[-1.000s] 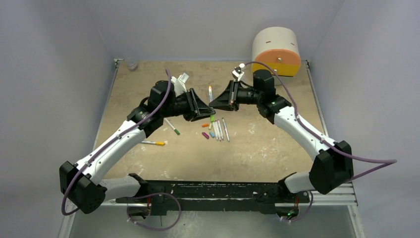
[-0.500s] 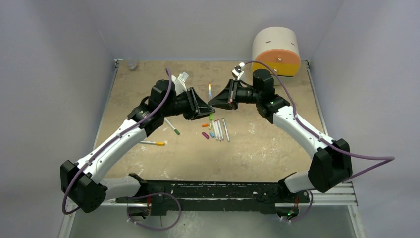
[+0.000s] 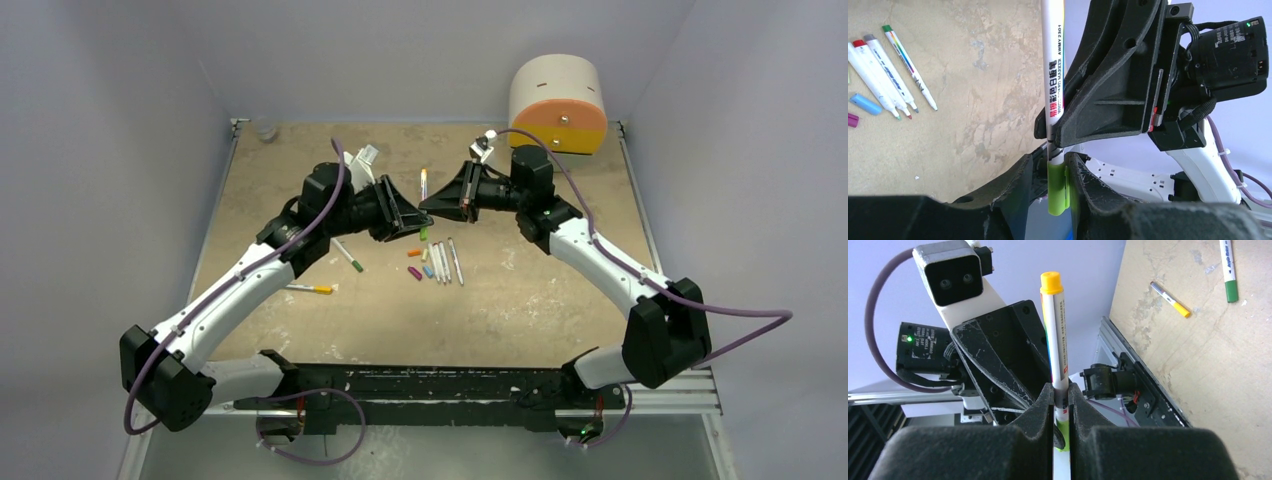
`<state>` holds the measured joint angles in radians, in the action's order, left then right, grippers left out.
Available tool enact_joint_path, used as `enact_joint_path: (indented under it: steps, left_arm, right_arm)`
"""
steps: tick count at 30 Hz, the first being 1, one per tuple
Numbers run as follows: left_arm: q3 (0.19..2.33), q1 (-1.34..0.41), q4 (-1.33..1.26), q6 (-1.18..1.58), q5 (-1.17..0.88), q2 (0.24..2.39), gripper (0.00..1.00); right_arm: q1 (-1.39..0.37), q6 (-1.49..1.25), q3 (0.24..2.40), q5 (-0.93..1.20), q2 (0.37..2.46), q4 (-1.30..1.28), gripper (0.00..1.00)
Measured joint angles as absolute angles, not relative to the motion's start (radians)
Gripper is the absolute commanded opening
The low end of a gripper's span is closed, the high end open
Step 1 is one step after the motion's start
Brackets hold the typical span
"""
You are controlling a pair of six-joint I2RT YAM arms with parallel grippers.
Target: Open the pen caps
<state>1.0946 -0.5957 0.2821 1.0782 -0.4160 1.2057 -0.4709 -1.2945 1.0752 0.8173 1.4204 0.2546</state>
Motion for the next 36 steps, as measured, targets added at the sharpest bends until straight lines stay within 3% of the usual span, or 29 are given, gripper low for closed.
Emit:
enact_joint_path:
  steps: [11, 15, 17, 20, 36]
  left_arm:
    - [1.053, -0.596, 0.205, 1.083, -0.397, 1.184, 0.26]
    - [1.051, -0.596, 0.192, 1.09, -0.393, 1.184, 0.18]
    - [1.05, -0.596, 0.178, 1.092, -0.393, 1.184, 0.07]
    - [1.048, -0.595, 0.164, 1.103, -0.385, 1.185, 0.0]
    - [1.034, -0.586, 0.11, 1.142, -0.39, 1.202, 0.0]
  right_arm:
    - [-0.471, -1.333, 1.071, 0.792, 1.42, 0.282, 0.0]
    - [-0.471, -1.343, 1.071, 0.776, 1.42, 0.287, 0.0]
    - [-0.471, -1.359, 1.071, 0.77, 1.423, 0.299, 0.0]
    - [-0.472, -1.388, 1.063, 0.759, 1.434, 0.34, 0.0]
    - [-0.458, -1.412, 1.057, 0.699, 1.423, 0.334, 0.0]
